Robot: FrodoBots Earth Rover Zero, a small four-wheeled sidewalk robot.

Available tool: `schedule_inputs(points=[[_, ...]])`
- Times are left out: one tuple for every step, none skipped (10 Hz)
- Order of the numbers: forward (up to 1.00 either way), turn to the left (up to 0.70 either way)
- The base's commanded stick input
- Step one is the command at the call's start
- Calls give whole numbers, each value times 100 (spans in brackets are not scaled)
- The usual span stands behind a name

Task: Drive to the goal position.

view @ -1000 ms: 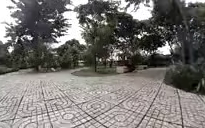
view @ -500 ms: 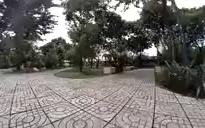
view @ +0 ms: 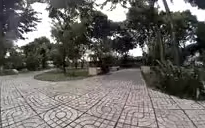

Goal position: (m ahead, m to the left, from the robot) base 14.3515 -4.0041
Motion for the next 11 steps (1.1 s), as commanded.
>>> schedule_inputs(points=[[100, -27], [100, -27], [100, 0], [100, 0], [100, 0], [100, 0], [100, 0], [100, 0], [100, 0], [100, 0], [100, 0]])
